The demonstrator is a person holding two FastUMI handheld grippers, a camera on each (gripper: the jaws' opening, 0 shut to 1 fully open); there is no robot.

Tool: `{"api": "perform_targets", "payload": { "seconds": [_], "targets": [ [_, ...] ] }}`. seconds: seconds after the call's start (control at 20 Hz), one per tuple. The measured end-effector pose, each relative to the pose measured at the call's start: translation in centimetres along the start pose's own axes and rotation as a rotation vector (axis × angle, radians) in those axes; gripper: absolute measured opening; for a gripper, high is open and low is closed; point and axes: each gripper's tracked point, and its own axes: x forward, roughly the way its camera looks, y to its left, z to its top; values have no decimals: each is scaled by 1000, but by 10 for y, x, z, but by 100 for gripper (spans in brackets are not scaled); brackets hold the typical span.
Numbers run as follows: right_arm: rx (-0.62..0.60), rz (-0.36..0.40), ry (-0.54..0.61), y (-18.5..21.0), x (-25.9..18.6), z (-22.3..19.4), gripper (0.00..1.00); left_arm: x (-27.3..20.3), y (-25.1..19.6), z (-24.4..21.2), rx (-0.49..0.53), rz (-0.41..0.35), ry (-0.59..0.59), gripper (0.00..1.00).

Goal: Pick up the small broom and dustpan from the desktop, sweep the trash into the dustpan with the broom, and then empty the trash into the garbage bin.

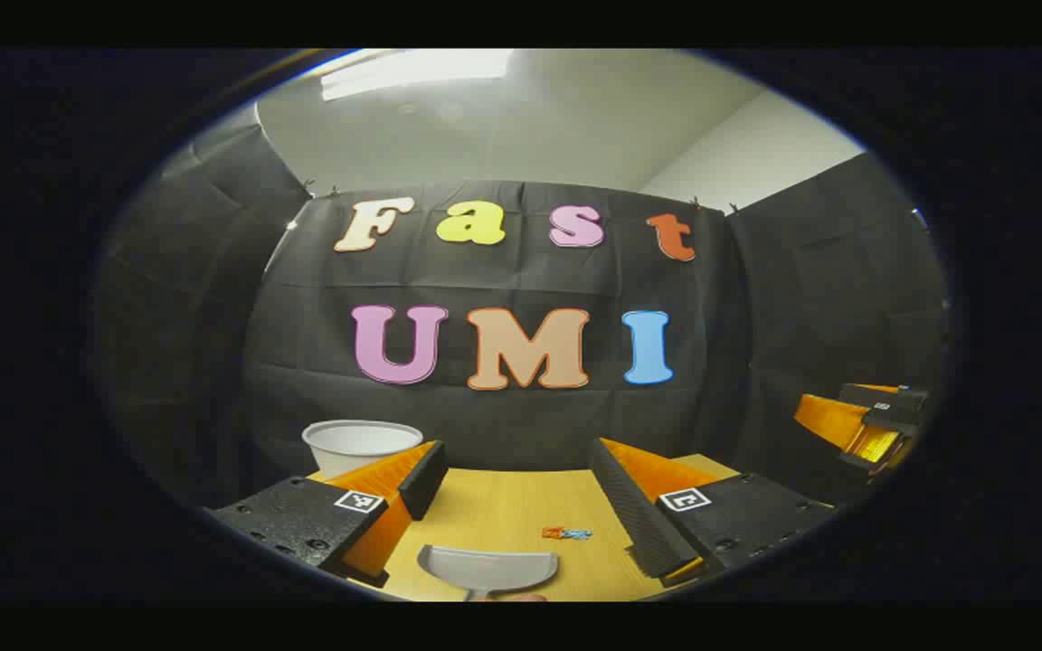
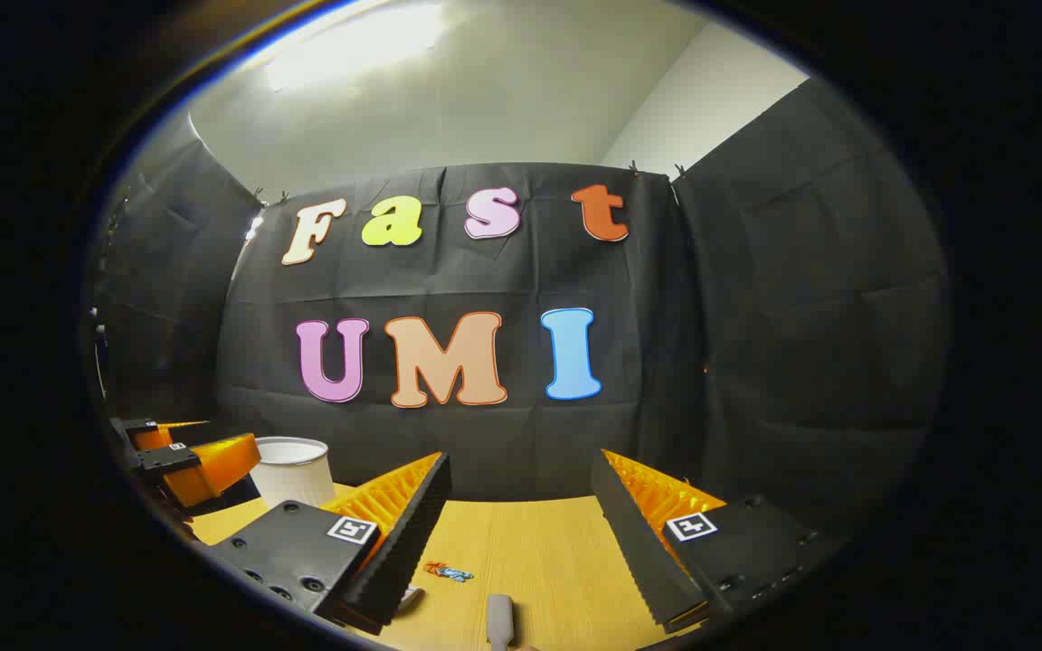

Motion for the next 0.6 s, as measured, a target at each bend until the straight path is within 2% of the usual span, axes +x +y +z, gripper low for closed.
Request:
{"api": "perform_targets", "payload": {
  "seconds": [0.6],
  "targets": [
    [-14,16,-23,8,-12,11,100,-11,4,9,9,12,-24,95]
  ]
}}
